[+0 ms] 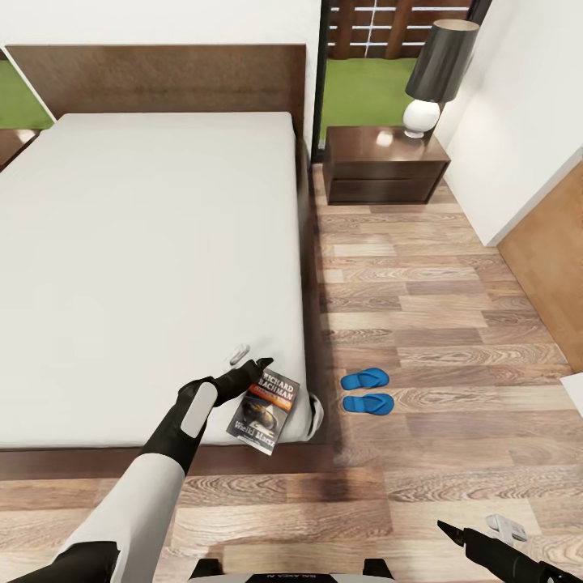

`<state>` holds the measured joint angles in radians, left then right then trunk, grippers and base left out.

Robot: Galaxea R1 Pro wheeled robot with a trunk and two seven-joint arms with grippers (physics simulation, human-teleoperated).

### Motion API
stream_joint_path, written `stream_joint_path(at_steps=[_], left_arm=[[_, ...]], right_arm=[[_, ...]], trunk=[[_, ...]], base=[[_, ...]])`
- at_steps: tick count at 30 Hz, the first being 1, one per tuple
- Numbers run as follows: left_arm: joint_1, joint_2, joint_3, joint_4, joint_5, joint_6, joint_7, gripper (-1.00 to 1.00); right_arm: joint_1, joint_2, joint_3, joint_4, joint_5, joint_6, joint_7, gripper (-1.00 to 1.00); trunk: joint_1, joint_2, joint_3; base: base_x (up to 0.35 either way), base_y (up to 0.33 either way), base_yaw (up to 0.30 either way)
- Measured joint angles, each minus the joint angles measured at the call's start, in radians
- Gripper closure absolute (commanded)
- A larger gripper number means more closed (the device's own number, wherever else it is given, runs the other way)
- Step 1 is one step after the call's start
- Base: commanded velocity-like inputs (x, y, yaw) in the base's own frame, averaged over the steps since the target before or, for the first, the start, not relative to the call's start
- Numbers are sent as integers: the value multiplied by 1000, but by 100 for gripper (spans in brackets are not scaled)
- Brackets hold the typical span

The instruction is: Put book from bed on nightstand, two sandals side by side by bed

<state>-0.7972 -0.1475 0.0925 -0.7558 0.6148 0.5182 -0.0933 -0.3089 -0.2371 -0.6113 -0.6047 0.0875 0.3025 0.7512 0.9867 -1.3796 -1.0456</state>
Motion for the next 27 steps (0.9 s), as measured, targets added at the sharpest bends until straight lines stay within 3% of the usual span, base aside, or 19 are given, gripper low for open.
stream_joint_path(at_steps=[20,27], left_arm=[[0,0,0,0,0,0,0,-100],[0,0,1,0,0,0,0,-100]], right_arm=[[0,0,0,0,0,0,0,-100],[0,0,0,0,0,0,0,-100]], trunk=[[0,0,0],[0,0,0]], base=[[-1,-1,0],[-131,0,0]])
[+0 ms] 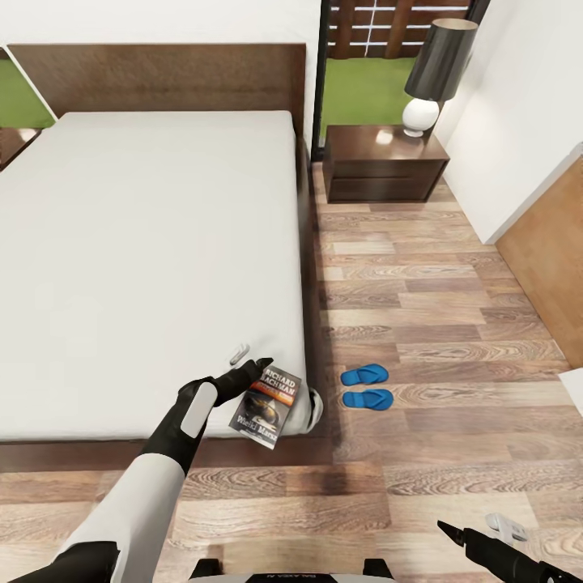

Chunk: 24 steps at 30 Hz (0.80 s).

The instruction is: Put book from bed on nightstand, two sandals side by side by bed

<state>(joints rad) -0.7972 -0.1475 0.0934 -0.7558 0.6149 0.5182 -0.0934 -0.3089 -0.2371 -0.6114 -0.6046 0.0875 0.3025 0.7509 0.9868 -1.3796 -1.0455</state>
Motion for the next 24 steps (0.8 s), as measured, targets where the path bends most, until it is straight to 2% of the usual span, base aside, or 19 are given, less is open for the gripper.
stream_joint_path(at_steps=[24], left_arm=[[0,0,0,0,0,0,0,-100]], right_arm=[[0,0,0,0,0,0,0,-100]], trunk=[[0,0,0]], base=[[-4,0,0]])
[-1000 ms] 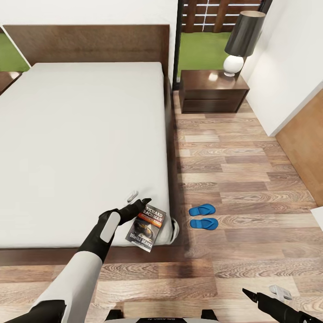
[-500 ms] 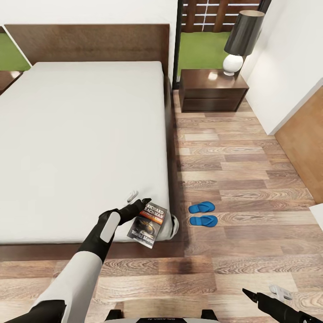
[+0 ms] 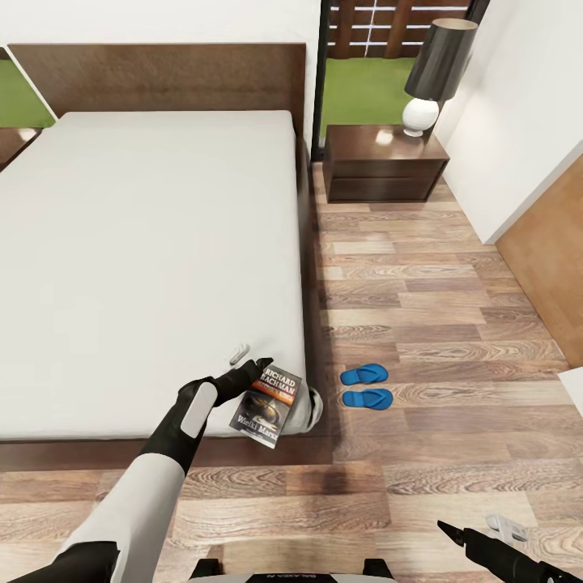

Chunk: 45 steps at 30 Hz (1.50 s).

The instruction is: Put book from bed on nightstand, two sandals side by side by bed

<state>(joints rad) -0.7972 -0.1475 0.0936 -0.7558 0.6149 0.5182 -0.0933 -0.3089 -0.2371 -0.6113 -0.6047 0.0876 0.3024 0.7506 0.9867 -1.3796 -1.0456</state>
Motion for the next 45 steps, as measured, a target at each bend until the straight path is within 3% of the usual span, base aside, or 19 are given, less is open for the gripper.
stream_joint_path(at_steps=[18,45], left_arm=[[0,0,0,0,0,0,0,-100],[0,2,1,0,0,0,0,-100]], right_arm=[[0,0,1,-1,0,0,-1,-100],[0,0,1,-1,0,0,-1,-100]], trunk=[[0,0,0],[-103,189,85]], base=[[0,0,0],[0,0,0]])
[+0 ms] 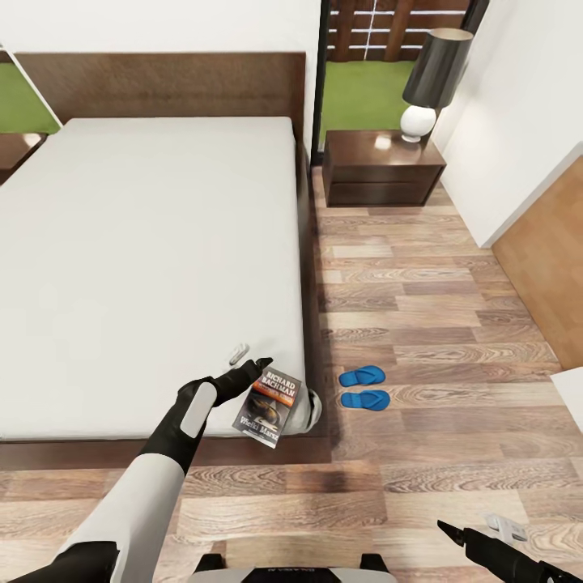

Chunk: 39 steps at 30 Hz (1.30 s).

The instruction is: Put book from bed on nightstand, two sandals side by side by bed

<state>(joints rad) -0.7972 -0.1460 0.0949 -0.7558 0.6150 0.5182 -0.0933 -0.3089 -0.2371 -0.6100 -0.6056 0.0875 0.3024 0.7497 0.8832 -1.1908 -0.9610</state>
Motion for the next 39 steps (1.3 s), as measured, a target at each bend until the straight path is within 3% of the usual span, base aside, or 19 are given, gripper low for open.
stream_joint_path(at_steps=[9,14,25,30,34,39], left_arm=[[0,0,0,0,0,0,0,-100],[0,0,-1,0,0,0,0,-100],[0,0,-1,0,0,3,-7,-100],[2,29,-1,-1,-2,9,-107,-100],[16,68,0,0,-3,21,-230,-100],[25,111,0,-1,-3,127,-333,-100]], right_arm=[[0,0,0,0,0,0,0,-100],[0,0,0,1,0,0,0,-100],[0,0,0,0,0,0,0,-100],[0,0,0,0,0,0,1,-100],[0,0,0,0,0,0,1,-100],[0,0,0,1,0,0,1,-100]], trunk=[[-35,63,28],[-35,63,28],[-77,140,63],[-96,175,78],[-111,203,91],[-130,238,107]], base=[[0,0,0],[0,0,0],[0,0,0],[0,0,0],[0,0,0],[0,0,0]])
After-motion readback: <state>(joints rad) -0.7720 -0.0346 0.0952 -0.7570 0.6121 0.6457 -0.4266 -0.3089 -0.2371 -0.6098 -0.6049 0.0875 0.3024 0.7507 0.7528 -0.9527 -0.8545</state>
